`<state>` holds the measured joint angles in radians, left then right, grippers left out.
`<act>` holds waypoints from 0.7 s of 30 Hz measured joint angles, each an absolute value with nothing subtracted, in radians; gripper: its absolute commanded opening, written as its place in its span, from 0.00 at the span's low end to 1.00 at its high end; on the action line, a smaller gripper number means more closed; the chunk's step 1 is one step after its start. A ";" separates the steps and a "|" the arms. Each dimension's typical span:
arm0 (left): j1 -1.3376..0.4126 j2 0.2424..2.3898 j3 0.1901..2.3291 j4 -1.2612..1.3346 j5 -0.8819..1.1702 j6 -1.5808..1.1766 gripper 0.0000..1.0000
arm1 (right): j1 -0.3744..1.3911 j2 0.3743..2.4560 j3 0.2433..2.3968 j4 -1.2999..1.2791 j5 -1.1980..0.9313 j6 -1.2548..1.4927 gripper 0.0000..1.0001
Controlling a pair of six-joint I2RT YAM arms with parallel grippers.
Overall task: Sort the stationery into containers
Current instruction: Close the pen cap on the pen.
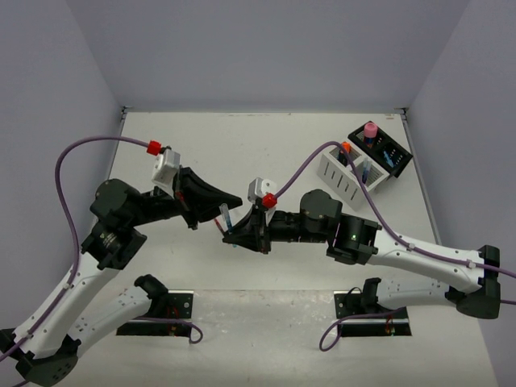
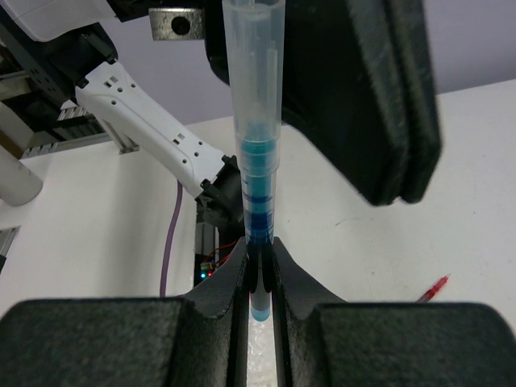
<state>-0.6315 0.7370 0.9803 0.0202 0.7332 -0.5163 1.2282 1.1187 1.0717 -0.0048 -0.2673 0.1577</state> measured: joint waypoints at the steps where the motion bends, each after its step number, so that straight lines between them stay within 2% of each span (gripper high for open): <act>1: -0.632 0.730 0.970 0.023 0.737 -0.517 0.12 | 1.228 1.119 1.073 -0.006 -0.263 0.158 0.00; 2: -0.632 0.726 0.964 0.025 0.738 -0.517 0.24 | 1.228 1.119 1.074 -0.006 -0.259 0.158 0.00; 3: -0.632 0.722 0.960 0.026 0.737 -0.517 0.29 | 1.228 1.119 1.074 -0.007 -0.256 0.158 0.00; 6: -0.631 0.717 0.968 0.012 0.713 -0.511 0.34 | 1.232 1.119 1.081 -0.007 -0.259 0.158 0.00; 11: -0.632 0.733 1.057 -0.055 0.644 -0.495 0.34 | 1.230 1.128 1.083 -0.010 -0.287 0.158 0.00; 14: -0.632 0.730 1.097 -0.061 0.611 -0.493 0.30 | 1.230 1.137 1.075 -0.002 -0.313 0.159 0.00; 17: -0.632 0.715 1.108 -0.059 0.606 -0.493 0.15 | 1.230 1.138 1.053 0.002 -0.327 0.164 0.00; 21: -0.632 0.707 1.103 -0.036 0.640 -0.503 0.05 | 1.230 1.139 1.043 0.001 -0.327 0.168 0.00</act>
<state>-0.6315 0.7065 1.1035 -0.0356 0.6396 -0.5029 1.2301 1.1389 1.0428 0.0006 -0.3266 0.1677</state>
